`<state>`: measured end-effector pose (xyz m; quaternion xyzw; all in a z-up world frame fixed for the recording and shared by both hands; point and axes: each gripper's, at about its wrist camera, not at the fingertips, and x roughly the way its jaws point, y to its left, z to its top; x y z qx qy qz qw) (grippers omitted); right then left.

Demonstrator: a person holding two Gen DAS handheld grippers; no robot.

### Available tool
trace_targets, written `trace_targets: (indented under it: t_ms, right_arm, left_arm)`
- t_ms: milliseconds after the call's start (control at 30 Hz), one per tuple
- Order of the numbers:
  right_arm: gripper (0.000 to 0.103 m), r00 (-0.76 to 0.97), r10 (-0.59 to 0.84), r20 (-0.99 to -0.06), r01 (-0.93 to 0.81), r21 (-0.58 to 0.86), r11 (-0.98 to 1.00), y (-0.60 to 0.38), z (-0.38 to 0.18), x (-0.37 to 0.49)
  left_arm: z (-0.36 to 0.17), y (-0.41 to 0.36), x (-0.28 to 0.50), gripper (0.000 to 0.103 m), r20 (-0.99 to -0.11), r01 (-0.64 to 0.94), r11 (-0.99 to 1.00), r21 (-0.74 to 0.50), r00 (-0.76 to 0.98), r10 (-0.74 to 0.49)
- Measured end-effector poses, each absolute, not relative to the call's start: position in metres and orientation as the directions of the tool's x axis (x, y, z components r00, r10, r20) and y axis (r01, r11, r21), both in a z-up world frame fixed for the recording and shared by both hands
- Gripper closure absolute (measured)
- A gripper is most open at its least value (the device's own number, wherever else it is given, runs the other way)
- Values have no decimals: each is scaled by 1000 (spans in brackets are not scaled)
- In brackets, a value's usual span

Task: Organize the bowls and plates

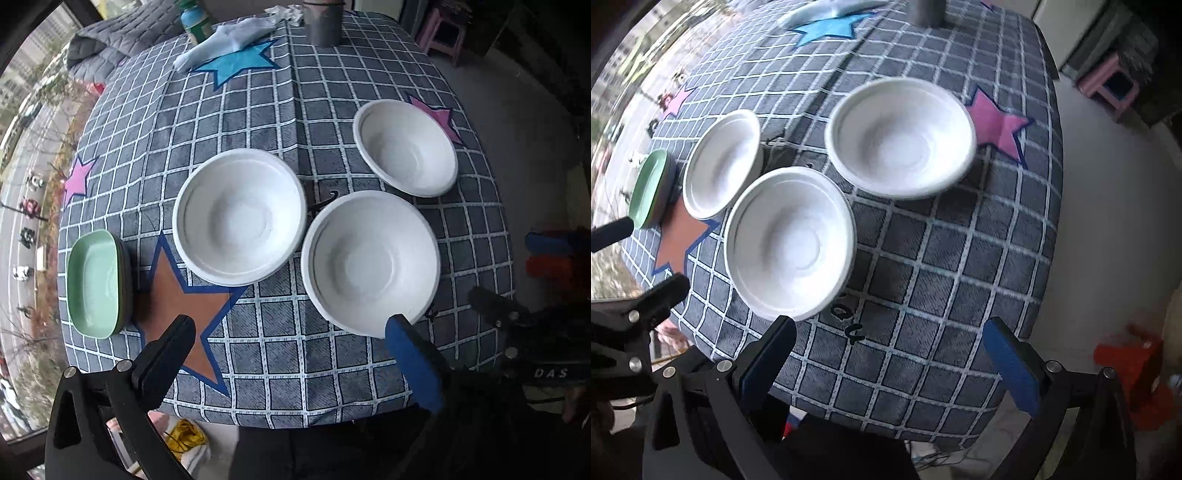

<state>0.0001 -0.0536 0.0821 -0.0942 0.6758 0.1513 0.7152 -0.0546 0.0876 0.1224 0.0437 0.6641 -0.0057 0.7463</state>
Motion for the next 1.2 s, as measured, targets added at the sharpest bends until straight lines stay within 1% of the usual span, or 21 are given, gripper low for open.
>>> trace_targets:
  t_ms: [67, 167, 267, 300, 367, 500, 667, 700, 767, 933, 1000, 1067, 1133, 1200]
  right_arm:
    - [1, 71, 83, -994, -356, 53, 933, -51, 90, 3]
    - [1, 105, 89, -990, -348, 47, 936, -54, 98, 5]
    - [1, 75, 83, -994, -327, 54, 943, -57, 94, 4]
    - [1, 67, 74, -995, -321, 48, 946, -58, 92, 4]
    - [1, 49, 72, -996, -299, 54, 953, -62, 89, 3]
    - [1, 65, 96, -993, -302, 72, 951, -64, 90, -1]
    - [1, 73, 50, -996, -473, 10, 881, -35, 90, -14]
    - [1, 89, 37, -995, -493, -12, 870, -30, 91, -16]
    - [1, 108, 25, -994, -507, -34, 861, -27, 90, -15]
    - [1, 116, 2, -993, -468, -53, 882, -36, 81, -7]
    - [1, 105, 11, -994, -440, -37, 897, -42, 79, -5]
    - [1, 84, 47, -995, -396, 10, 918, -51, 77, -1]
    - [1, 66, 94, -993, -356, 64, 932, -57, 75, 2]
    - [2, 65, 112, -992, -340, 83, 937, -58, 73, 4]
  left_arm:
    - [122, 90, -50, 0, -993, 64, 996, 58, 107, 51]
    - [124, 81, -45, 0, -991, 110, 992, 61, 122, 47]
    - [126, 66, -43, 0, -985, 186, 974, 131, 140, 106]
    - [124, 61, -43, 0, -984, 211, 968, 138, 137, 111]
    - [122, 61, -45, 0, -988, 220, 969, 115, 128, 89]
    - [118, 74, -50, 0, -992, 146, 987, 63, 116, 46]
    - [116, 89, -54, 1, -990, 41, 999, -29, 137, -34]
    - [116, 89, -55, 1, -989, 31, 999, -29, 143, -34]
    - [114, 88, -55, 1, -989, 21, 1000, 10, 145, 7]
    - [106, 96, -53, 1, -994, -42, 999, 32, 107, 36]
    - [104, 102, -52, 1, -995, -69, 997, 23, 97, 29]
    - [101, 104, -52, 1, -996, -77, 997, 18, 90, 25]
    - [96, 103, -51, 6, -997, -71, 997, 5, 80, 10]
    - [88, 100, -48, 11, -998, -52, 999, -8, 60, -5]
